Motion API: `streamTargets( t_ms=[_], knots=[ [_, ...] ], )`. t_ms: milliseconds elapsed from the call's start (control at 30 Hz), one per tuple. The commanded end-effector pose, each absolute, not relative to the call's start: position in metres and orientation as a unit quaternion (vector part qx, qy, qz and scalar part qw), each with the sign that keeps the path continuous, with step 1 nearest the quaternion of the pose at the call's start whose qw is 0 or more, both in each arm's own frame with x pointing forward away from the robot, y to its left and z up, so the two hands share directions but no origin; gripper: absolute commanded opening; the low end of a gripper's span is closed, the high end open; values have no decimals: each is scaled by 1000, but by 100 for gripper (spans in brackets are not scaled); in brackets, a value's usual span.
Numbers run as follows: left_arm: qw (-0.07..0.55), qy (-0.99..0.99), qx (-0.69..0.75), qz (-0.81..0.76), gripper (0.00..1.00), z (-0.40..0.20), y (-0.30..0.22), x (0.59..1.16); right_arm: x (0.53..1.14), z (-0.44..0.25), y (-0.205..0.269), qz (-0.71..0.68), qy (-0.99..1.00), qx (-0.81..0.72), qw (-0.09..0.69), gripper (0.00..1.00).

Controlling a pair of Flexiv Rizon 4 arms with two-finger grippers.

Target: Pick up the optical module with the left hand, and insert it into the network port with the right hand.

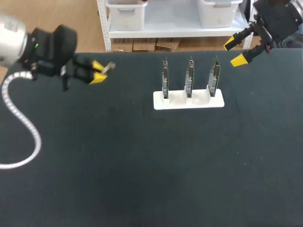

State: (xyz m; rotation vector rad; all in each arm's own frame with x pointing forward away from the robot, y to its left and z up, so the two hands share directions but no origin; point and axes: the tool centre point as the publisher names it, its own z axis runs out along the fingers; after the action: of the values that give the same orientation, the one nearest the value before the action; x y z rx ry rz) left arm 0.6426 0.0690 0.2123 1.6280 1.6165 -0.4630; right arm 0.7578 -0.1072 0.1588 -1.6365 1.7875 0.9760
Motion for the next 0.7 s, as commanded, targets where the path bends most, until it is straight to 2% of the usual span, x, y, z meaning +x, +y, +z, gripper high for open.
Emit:
streamTargets(
  t_ms=[33,700],
  knots=[
    [422,603,635,-234,0,233,47,651,756,159,-107,359,661,-604,262,100],
    [426,611,623,-241,0,235,42,655,756,159,-107,359,661,-604,262,100]
  ],
)
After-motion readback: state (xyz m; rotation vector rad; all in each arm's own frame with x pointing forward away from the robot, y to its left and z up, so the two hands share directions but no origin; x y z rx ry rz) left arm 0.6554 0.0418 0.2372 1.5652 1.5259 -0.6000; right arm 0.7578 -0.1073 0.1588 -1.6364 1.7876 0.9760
